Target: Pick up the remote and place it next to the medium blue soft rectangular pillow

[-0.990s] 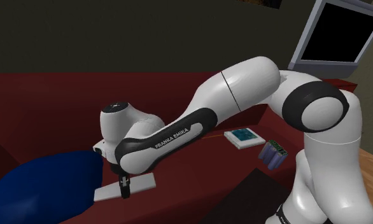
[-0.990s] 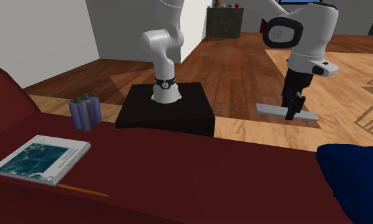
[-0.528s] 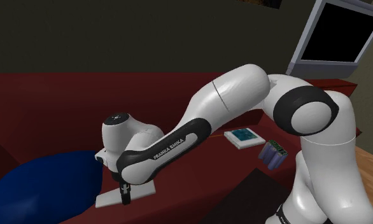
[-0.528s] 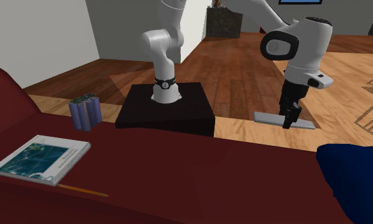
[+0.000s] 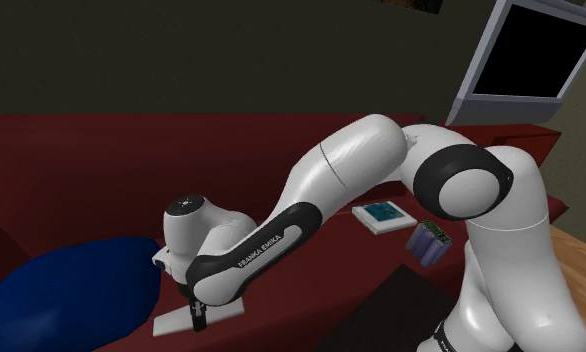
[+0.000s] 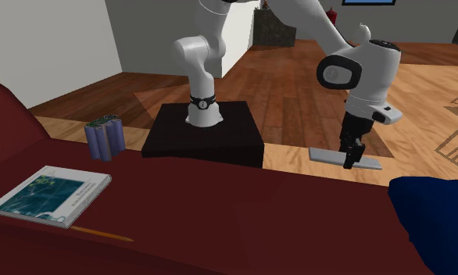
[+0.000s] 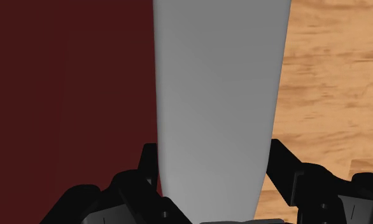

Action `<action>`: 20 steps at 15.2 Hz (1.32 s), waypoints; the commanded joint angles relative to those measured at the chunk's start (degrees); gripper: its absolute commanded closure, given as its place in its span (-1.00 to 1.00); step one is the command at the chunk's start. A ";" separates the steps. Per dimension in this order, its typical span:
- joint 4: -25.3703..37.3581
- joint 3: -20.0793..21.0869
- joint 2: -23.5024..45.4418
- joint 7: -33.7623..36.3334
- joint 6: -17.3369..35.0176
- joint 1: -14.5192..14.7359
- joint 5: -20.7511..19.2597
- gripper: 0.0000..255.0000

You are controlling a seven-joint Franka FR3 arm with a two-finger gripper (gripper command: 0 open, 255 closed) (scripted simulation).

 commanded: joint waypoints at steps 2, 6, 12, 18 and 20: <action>-0.03 -0.15 1.73 0.19 1.80 0.16 -0.22 1.00; 0.17 -0.35 3.98 0.34 3.85 0.31 -0.48 1.00; 0.56 -0.57 6.30 0.48 5.77 0.47 -0.72 1.00; 0.57 -0.57 6.30 0.48 5.76 0.47 -0.72 1.00; 0.55 -0.57 6.29 0.48 5.77 0.47 -0.72 -1.00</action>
